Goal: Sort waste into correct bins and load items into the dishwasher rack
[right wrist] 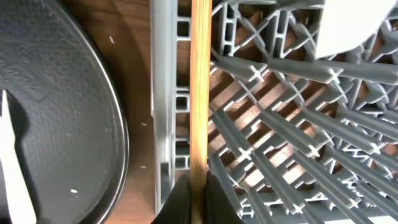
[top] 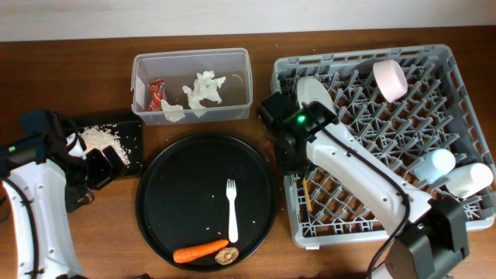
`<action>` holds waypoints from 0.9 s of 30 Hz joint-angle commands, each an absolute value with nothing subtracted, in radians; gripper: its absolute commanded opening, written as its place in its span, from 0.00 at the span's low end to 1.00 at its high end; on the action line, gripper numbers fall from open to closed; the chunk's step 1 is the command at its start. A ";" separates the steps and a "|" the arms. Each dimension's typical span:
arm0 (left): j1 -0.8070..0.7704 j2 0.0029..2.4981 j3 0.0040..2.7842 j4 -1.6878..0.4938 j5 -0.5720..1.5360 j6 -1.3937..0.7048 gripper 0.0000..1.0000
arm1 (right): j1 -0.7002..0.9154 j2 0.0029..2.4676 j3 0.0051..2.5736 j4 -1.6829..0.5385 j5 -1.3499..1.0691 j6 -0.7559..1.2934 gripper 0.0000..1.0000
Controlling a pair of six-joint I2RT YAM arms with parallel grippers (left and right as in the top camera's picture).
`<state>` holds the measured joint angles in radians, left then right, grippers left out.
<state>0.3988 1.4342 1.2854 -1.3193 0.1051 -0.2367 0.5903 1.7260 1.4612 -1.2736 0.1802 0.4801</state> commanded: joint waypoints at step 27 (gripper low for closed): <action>0.402 1.427 1.280 -1.318 0.116 -0.250 0.99 | 0.920 1.854 1.486 -1.011 0.034 0.714 0.58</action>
<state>0.3988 1.4342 1.2850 -1.3167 0.1047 -0.2367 0.9077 1.7844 1.4952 -1.0309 0.0345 0.6289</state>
